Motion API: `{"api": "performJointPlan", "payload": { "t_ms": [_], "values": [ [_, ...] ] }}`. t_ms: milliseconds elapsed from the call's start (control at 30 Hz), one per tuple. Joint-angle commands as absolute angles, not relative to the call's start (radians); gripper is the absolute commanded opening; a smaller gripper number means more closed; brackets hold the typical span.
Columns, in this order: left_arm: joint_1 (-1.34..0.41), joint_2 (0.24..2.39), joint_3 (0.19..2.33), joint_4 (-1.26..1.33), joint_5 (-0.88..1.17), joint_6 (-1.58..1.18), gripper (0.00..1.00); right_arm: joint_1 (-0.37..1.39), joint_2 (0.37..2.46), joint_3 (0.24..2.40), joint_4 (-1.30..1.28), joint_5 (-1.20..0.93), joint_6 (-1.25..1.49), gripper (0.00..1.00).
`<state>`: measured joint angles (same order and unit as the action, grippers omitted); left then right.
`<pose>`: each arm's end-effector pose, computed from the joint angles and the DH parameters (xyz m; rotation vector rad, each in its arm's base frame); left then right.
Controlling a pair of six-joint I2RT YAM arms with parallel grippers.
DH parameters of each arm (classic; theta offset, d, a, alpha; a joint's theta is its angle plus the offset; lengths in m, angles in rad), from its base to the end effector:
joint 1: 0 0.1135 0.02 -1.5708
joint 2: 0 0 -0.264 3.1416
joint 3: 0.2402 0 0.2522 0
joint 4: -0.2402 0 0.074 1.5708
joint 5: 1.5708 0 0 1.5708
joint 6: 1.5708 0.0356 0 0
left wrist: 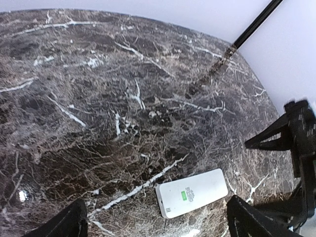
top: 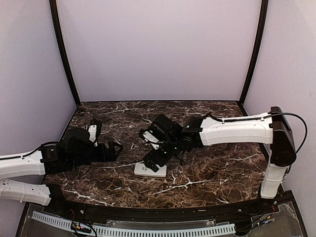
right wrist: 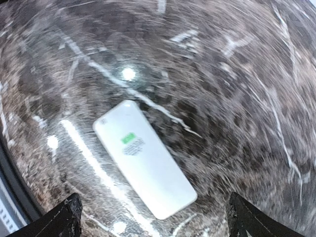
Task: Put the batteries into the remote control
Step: Pick up the remote control from the center of the board.
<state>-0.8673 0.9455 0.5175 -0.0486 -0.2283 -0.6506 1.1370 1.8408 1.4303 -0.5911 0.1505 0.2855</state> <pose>0.1419 -0.1548 0.2306 0.0815 2.1091 -0.7074 0.1721 0.3587 0.2332 -1.0190 2.3856 0.3471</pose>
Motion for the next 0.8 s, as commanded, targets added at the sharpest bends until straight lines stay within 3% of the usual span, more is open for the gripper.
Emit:
{"api": "performJointPlan", "payload": {
  "t_ms": [0, 133, 300, 567, 767],
  "values": [
    [-0.864, 0.822, 0.476, -0.102, -0.322, -0.682, 0.99, 1.154, 1.968, 1.573, -0.491, -0.056, -0.112, 0.98],
    [-0.863, 0.766, 0.462, -0.126, -0.357, -0.695, 0.99, 1.156, 2.132, 1.716, -0.576, -0.071, -0.189, 0.98],
    [-0.863, 0.741, 0.446, -0.135, -0.369, -0.693, 0.98, 1.146, 2.217, 1.739, -0.578, -0.052, -0.208, 0.95],
    [-0.863, 0.741, 0.431, -0.110, -0.372, -0.683, 0.98, 1.119, 2.281, 1.740, -0.617, -0.072, -0.184, 0.75],
    [-0.863, 0.743, 0.427, -0.108, -0.366, -0.681, 0.97, 1.119, 2.297, 1.749, -0.672, -0.070, -0.187, 0.46]
  ]
}}
